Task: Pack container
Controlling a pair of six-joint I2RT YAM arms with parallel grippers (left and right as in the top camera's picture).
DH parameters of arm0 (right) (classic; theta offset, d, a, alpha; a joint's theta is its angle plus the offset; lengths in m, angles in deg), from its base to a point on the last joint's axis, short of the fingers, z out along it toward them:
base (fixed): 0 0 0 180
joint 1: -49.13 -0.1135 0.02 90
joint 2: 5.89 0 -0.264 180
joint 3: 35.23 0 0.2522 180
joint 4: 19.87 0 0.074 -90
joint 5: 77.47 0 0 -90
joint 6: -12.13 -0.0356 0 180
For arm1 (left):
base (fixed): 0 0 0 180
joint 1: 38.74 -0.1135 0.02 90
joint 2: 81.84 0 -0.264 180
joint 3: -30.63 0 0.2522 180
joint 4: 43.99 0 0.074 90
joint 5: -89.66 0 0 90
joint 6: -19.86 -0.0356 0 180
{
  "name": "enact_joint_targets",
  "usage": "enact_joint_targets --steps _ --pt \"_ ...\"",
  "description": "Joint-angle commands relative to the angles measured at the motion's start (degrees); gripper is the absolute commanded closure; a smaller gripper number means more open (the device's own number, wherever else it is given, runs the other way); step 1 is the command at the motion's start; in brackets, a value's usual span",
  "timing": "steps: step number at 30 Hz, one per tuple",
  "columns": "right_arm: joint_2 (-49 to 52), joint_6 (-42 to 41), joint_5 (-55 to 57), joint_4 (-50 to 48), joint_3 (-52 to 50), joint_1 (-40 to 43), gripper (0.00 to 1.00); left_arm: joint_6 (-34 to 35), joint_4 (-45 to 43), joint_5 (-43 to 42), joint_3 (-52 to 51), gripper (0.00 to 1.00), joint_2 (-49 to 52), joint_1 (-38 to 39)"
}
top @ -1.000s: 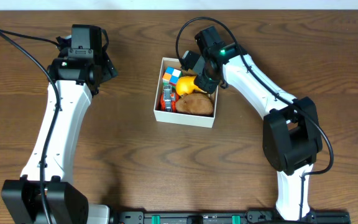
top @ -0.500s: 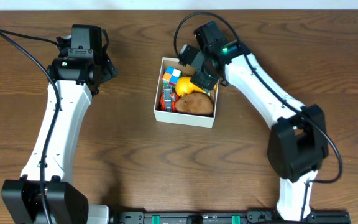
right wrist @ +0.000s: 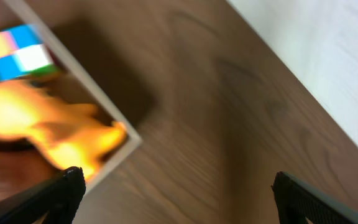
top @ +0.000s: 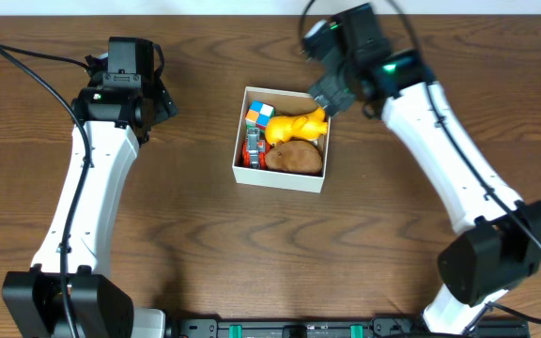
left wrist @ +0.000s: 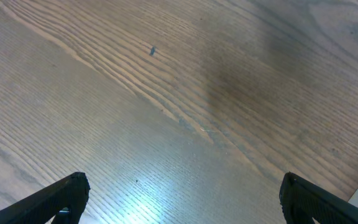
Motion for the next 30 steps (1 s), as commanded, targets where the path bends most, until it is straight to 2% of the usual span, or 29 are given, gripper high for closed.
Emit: enact_joint_targets --steps 1,8,16,30 --pt "-2.49 -4.90 1.77 -0.37 1.14 4.02 0.01 -0.28 0.13 0.48 0.96 0.02 -0.90 -0.02" --pt "-2.84 -4.90 1.75 -0.39 1.11 8.11 0.01 -0.28 0.13 0.50 0.96 0.02 -0.90 -0.02" --pt "-2.84 -4.90 1.77 4.33 1.11 8.11 0.01 -0.28 0.13 0.48 0.96 0.02 -0.90 -0.02" --pt "-2.82 -4.90 1.77 4.61 1.11 8.11 0.01 -0.28 0.13 0.48 0.96 0.02 -0.90 -0.02"
